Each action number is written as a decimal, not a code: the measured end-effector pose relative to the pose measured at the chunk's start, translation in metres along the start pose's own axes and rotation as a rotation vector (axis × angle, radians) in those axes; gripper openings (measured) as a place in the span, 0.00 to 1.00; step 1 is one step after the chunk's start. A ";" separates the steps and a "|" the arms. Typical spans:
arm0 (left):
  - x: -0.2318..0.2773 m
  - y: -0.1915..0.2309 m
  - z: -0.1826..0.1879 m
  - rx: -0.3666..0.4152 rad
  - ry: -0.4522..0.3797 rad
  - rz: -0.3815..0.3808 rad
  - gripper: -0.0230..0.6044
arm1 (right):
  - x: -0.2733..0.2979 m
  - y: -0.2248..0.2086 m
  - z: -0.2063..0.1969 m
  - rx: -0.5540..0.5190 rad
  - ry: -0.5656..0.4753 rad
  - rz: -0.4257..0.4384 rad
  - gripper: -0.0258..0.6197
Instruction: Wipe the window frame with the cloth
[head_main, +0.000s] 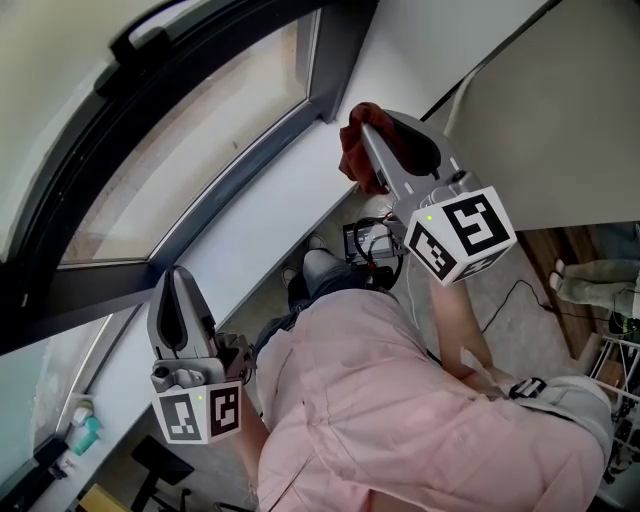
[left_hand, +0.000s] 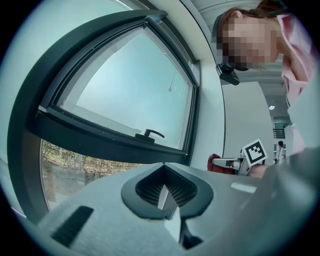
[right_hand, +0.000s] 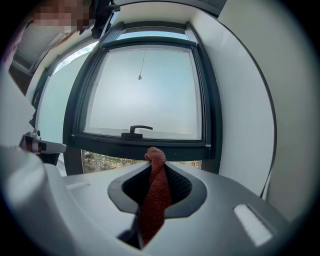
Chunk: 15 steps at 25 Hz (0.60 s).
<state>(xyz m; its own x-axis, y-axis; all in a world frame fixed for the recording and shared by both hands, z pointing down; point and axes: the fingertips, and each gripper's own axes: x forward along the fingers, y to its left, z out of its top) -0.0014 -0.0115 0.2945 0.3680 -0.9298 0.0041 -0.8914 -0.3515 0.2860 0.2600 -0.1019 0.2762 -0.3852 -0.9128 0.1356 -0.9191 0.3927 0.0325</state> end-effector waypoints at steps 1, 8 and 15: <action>0.000 0.000 -0.001 0.000 0.002 0.001 0.03 | 0.001 0.000 0.000 -0.002 0.000 0.003 0.14; 0.003 -0.003 -0.002 -0.021 0.007 -0.003 0.03 | 0.003 -0.001 0.001 0.007 -0.001 0.010 0.14; 0.001 -0.003 -0.005 -0.024 0.015 -0.003 0.03 | 0.003 0.003 -0.006 0.018 0.006 0.022 0.14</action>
<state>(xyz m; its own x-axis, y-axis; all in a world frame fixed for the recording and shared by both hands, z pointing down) 0.0028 -0.0108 0.2981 0.3748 -0.9270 0.0174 -0.8837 -0.3514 0.3092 0.2564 -0.1031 0.2830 -0.4044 -0.9034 0.1424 -0.9120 0.4101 0.0115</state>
